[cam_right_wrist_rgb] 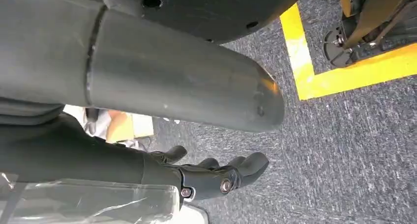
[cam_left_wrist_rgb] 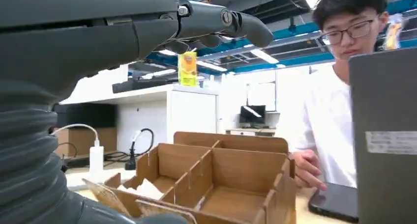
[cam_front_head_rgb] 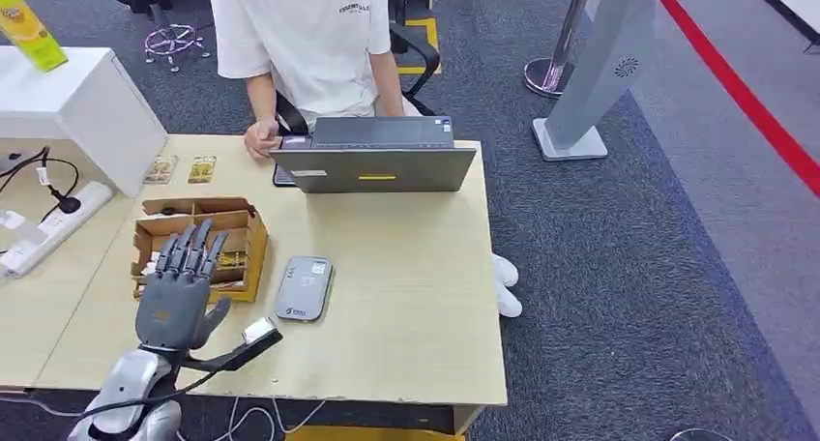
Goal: Pass the card to the sensor for recognition and then transmit it.
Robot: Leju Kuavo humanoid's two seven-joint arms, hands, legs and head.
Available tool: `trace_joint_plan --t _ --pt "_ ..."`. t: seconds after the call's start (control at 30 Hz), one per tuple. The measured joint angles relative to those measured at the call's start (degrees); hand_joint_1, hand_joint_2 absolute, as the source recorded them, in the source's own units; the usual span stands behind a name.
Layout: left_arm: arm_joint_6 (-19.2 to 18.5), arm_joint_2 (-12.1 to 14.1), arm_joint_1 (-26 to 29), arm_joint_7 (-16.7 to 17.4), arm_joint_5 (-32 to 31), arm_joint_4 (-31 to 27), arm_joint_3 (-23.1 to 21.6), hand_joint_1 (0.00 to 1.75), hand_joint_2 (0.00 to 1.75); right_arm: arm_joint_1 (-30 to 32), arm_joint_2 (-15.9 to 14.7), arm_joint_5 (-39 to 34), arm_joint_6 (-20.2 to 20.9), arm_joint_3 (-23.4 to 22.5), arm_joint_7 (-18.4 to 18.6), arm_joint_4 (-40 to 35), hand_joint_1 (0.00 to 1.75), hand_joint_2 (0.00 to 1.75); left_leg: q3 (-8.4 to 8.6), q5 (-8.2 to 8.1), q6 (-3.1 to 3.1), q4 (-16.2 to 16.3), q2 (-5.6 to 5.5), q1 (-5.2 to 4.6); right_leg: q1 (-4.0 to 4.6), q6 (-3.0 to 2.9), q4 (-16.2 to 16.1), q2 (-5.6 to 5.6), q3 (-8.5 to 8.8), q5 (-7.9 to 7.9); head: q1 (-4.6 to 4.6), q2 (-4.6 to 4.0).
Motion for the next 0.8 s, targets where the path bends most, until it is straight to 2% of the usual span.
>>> trace_joint_plan --t 0.4,0.43,0.8 --pt "0.00 -1.25 -7.60 0.35 -1.25 12.68 1.18 0.00 1.75 0.01 0.00 0.31 0.26 0.52 0.04 0.00 0.00 0.00 -0.01 0.01 -0.01 0.00 0.01 0.00 0.00 0.01 0.00 0.02 -0.01 0.00 0.02 0.02" --pt "0.00 -1.40 -7.89 0.35 -1.29 13.28 1.18 0.00 1.75 0.01 0.00 0.31 0.33 0.55 0.06 0.00 0.00 1.75 -0.01 0.01 -0.01 0.00 0.01 0.00 0.00 0.01 0.00 0.01 0.00 0.00 0.00 0.02" --pt "0.59 -1.84 -9.86 0.00 -0.96 17.42 1.27 0.00 1.75 0.01 0.00 0.35 0.35 1.00 0.07 0.00 0.00 1.75 0.01 0.01 -0.01 0.00 0.00 -0.01 0.00 0.01 0.00 -0.01 0.03 0.00 0.00 0.00"
